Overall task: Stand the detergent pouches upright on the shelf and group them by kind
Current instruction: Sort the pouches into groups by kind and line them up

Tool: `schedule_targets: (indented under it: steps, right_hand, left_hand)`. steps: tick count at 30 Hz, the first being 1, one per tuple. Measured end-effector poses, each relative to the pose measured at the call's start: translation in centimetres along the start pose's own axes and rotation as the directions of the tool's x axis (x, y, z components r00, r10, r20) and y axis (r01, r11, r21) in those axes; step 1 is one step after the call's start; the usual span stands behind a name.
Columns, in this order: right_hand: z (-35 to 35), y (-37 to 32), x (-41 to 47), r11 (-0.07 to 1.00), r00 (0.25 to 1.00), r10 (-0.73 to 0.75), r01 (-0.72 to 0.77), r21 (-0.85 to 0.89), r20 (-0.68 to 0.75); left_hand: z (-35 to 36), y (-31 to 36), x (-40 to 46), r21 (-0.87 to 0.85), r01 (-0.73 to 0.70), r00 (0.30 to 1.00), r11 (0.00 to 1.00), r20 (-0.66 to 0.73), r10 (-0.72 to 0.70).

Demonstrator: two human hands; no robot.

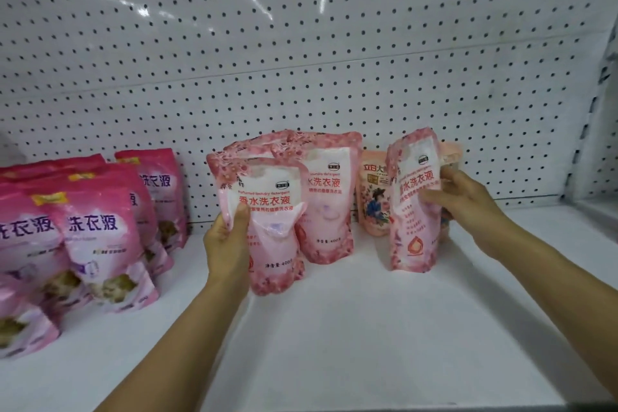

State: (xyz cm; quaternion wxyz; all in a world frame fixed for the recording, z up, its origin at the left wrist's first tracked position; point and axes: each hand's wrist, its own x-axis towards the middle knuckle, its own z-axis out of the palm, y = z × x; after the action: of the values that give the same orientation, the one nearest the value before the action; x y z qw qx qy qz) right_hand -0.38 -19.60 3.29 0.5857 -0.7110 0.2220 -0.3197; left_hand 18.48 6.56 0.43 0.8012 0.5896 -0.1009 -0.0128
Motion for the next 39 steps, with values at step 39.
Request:
schedule_targets:
  steps: [39]
  right_hand:
    - [14.1, 3.0, -5.4, 0.990, 0.998, -0.051, 0.056, -0.130, 0.041]
  left_hand:
    - [-3.4, -2.5, 2.3, 0.420, -0.177, 0.938, 0.890, 0.346, 0.023]
